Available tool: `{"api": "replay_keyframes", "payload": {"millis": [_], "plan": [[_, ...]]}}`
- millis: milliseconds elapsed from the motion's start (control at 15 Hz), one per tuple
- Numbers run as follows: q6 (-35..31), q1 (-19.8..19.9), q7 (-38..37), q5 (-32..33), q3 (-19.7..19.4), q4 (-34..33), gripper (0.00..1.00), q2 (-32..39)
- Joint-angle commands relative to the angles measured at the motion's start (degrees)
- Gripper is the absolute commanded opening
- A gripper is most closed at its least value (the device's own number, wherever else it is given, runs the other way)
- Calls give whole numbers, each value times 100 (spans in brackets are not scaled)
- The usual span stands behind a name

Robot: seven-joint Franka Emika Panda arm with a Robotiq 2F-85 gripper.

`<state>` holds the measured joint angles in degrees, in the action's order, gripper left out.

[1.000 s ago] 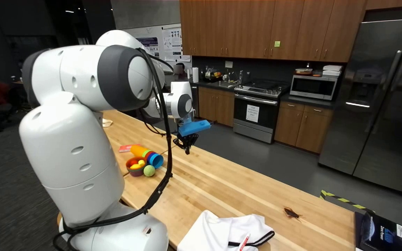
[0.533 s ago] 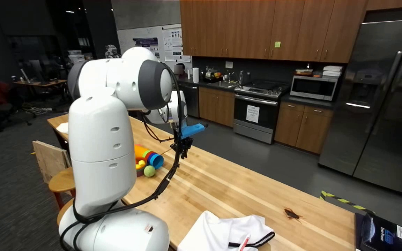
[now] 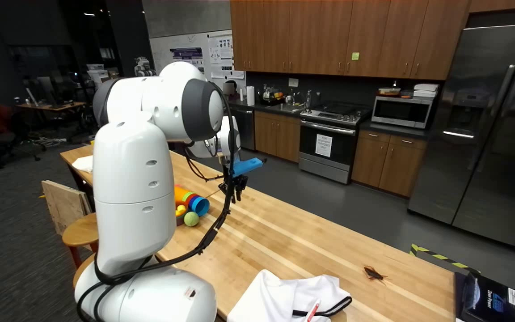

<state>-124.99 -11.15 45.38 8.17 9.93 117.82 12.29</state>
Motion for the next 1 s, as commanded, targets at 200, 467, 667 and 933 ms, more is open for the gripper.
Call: {"api": "replay_keyframes", "payload": {"millis": [200,467,667,933], "plan": [[502,-41,1043,14,454,-786,74,600],[1100,-220,1834,-98,822,-1574,98,1195],[1688,-353,2442,-210,998,-2297,100,1805],[2507,-487,3012,-379,1049,-2904,100,2260]]}}
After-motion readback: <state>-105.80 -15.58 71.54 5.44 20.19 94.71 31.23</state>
